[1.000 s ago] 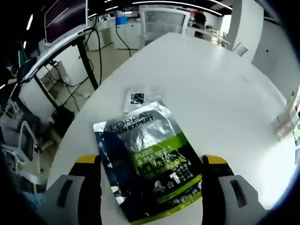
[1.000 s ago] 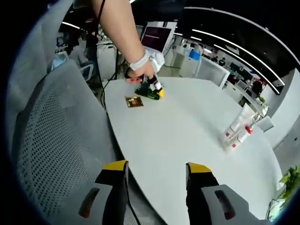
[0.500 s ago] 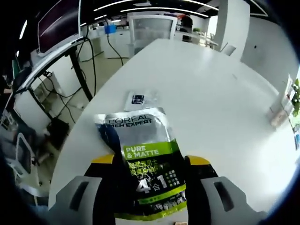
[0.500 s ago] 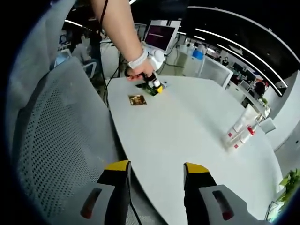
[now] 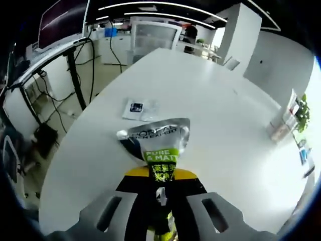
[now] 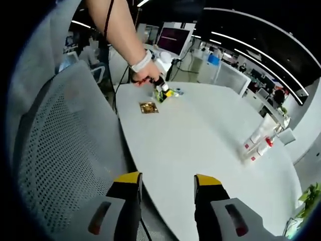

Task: Arrange the skincare products in the storage area until every visible bottle or jar stands upright without overlapping.

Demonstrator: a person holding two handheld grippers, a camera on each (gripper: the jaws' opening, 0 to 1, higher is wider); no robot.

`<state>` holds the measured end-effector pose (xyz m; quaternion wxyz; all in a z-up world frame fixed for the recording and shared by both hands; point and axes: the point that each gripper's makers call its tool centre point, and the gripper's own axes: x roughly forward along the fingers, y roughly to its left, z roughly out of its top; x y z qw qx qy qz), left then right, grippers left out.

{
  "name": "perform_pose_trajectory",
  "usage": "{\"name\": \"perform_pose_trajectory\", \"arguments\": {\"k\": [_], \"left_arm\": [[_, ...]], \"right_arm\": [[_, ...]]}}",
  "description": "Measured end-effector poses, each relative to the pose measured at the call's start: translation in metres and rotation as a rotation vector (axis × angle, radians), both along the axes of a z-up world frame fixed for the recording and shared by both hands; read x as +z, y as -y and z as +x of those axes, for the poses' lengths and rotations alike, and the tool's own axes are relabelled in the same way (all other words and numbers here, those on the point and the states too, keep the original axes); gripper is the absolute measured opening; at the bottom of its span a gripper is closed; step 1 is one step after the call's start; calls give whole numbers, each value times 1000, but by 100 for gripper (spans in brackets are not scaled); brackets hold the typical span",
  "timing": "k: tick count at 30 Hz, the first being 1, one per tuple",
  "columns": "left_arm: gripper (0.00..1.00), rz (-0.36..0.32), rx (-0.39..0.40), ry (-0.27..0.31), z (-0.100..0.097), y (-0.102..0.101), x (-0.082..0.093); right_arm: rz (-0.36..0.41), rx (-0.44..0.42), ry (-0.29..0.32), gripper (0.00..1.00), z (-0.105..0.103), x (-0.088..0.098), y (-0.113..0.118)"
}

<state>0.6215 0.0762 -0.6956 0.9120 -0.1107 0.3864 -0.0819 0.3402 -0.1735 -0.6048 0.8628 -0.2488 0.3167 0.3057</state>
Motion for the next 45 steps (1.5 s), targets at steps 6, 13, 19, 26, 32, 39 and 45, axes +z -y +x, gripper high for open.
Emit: {"name": "perform_pose_trajectory", "arguments": {"k": [6,13,19,26,32,39,45], "left_arm": [[8,-157,-13,110,-7,16,42],[8,-216,-141,290,-23,34,115],[8,-215,-256,432,-61,52,172],[8,-174,-472,544,-132,82,202],[8,-111,-517,523,-170,82,188],[7,-45,-465,546,-176,77,180],[7,42,-573,520,-188,97,167]], "right_arm": [[7,-42,25,35,6,5,7],[-8,-39,41,33,5,6,8],[-12,-29,42,30,4,6,6],[-25,-83,35,29,6,2,18],[-40,-93,80,28,9,8,22],[-34,-81,83,27,8,9,20],[-101,-110,59,23,8,1,35]]}}
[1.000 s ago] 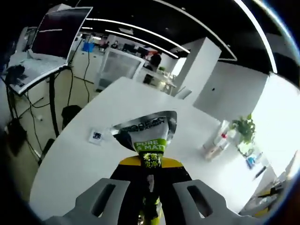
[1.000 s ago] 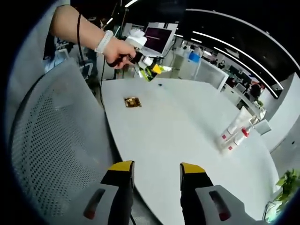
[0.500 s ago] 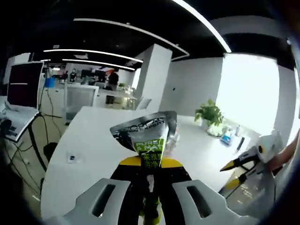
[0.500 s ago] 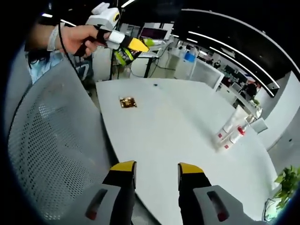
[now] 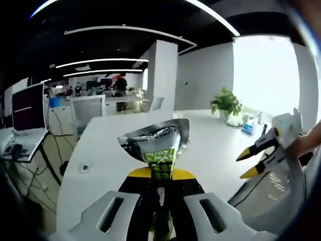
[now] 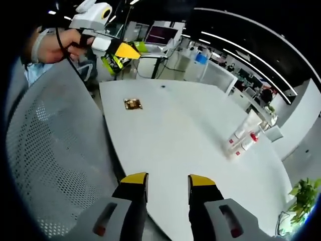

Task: Arrange the skincare products in the storage area until every visible bottle or jar stands upright without overlapping.

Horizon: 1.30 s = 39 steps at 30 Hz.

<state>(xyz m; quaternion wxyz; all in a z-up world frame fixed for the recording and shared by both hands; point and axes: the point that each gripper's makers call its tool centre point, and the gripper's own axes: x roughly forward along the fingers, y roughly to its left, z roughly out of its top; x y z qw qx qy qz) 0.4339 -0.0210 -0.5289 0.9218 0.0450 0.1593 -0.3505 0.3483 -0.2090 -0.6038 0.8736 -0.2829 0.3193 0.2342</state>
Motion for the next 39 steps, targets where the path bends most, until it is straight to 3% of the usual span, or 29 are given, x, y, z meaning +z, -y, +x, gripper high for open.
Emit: {"name": "perform_pose_trajectory", "arguments": {"k": [3,7,12,13,14,15,16,18,22,24,27,29,31,34,37,39], "left_arm": [[7,55,-28,-8,-2,8,-5],[7,109,-81,73,-2,28,8],[8,82,-142,132,-8,67,13],[8,150,-202,135,-14,73,5],[8,166,-208,106,-18,72,3],[8,109,-203,148,-20,71,10],[8,67,-203,132,-22,67,11],[8,90,-166,95,-17,57,5],[8,52,-151,97,-11,57,10],[8,53,-156,103,-12,58,10],[8,67,-177,97,-16,62,7],[8,65,-192,97,-18,64,7],[8,65,-211,95,-21,66,7],[9,73,-226,99,-24,67,5],[9,71,-219,80,-22,65,3],[9,63,-212,47,-22,64,-1]], "right_arm": [[8,-5,8,24,1,2,0],[13,6,17,29,2,4,-3],[0,92,-13,31,-5,-3,-19],[-4,87,-10,31,-5,-3,-19],[0,82,-11,31,-4,-3,-19],[10,73,-12,31,-3,-2,-18],[26,62,-15,32,-2,-1,-18],[39,63,-22,33,-4,-1,-20],[81,77,-6,34,-4,5,-27],[124,71,-20,35,-4,6,-30],[266,33,-14,36,-1,19,-36],[314,16,3,36,2,27,-36],[310,23,2,38,0,28,-37],[325,112,-21,47,-9,29,-57],[385,183,-73,56,-21,32,-75],[508,169,-108,59,-21,41,-86]]}}
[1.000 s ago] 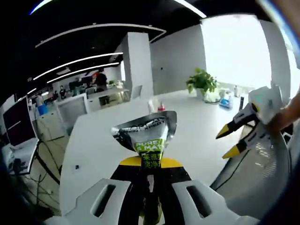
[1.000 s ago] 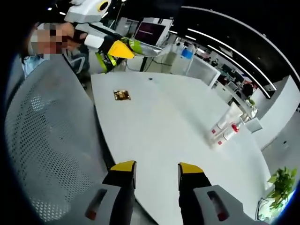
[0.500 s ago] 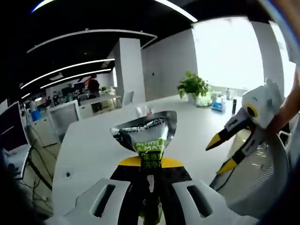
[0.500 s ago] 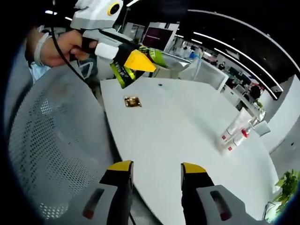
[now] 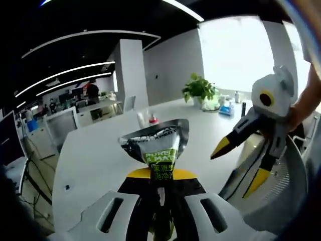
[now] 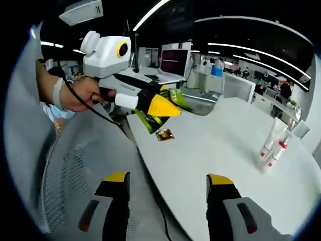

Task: Arrange the skincare products in the storage area until every visible bottle or jar stands upright without overlapping.

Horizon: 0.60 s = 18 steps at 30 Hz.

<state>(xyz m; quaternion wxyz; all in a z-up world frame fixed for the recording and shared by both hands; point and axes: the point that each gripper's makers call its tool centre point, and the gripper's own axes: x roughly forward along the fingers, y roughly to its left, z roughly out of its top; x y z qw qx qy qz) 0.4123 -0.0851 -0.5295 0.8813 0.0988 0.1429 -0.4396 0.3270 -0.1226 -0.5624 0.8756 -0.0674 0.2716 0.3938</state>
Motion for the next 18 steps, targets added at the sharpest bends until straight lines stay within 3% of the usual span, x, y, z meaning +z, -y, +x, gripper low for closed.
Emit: {"name": "perform_pose_trajectory", "arguments": {"k": [4,7,10,13,18], "left_arm": [[9,-6,-5,-12,-1,1,-1],[9,-16,-19,-36,-3,3,-3],[9,-30,-15,-31,-3,2,0],[9,-63,-38,-35,-6,6,5],[9,-63,-94,-33,-19,13,5]], "right_arm": [[215,-85,-25,59,15,24,-5],[359,-180,-41,52,28,40,2],[507,-226,-40,54,36,57,3],[562,-260,-53,53,39,57,8],[542,-254,-42,47,37,56,5]]}}
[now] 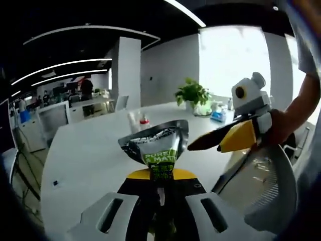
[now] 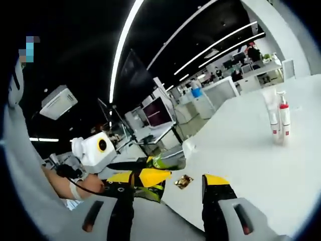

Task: Arrange the skincare products in the storage area until every visible bottle or jar stands upright without overlapping.

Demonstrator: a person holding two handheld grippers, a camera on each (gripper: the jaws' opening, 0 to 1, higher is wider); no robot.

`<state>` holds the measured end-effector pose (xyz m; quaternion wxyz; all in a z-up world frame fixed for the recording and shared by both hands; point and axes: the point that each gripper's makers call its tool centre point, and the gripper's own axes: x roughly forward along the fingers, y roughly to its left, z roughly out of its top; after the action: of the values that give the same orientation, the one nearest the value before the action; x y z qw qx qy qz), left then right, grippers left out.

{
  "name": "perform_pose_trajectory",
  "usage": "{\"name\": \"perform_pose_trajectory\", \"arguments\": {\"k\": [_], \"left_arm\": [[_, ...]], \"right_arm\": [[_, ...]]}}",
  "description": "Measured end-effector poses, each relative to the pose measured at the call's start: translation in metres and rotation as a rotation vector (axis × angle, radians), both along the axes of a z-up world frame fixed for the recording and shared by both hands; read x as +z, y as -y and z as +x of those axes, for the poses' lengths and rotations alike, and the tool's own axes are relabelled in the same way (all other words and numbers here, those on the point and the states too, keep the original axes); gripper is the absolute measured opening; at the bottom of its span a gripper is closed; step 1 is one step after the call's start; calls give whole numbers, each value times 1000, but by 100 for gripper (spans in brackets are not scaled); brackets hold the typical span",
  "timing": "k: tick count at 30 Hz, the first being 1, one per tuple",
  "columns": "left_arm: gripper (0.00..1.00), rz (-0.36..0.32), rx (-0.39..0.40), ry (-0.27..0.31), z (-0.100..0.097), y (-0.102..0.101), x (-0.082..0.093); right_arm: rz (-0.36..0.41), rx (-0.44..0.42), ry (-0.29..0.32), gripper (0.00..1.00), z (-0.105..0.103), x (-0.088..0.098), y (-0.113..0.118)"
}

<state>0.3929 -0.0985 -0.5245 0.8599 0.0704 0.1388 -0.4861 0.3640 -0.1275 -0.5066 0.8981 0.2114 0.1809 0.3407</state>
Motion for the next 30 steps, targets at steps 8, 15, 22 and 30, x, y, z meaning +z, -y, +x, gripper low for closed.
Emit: {"name": "perform_pose_trajectory", "arguments": {"k": [8,15,22,30], "left_arm": [[10,-11,-92,22,-15,14,5],[10,-38,-108,12,-21,16,9],[10,-107,-159,-2,-26,21,19],[10,-108,-242,-10,-44,32,19]], "right_arm": [[-244,85,128,40,-14,-6,-16],[-210,87,125,34,-17,-4,-10],[-146,70,138,19,-20,12,-6],[17,-46,139,20,-8,30,22]]}}
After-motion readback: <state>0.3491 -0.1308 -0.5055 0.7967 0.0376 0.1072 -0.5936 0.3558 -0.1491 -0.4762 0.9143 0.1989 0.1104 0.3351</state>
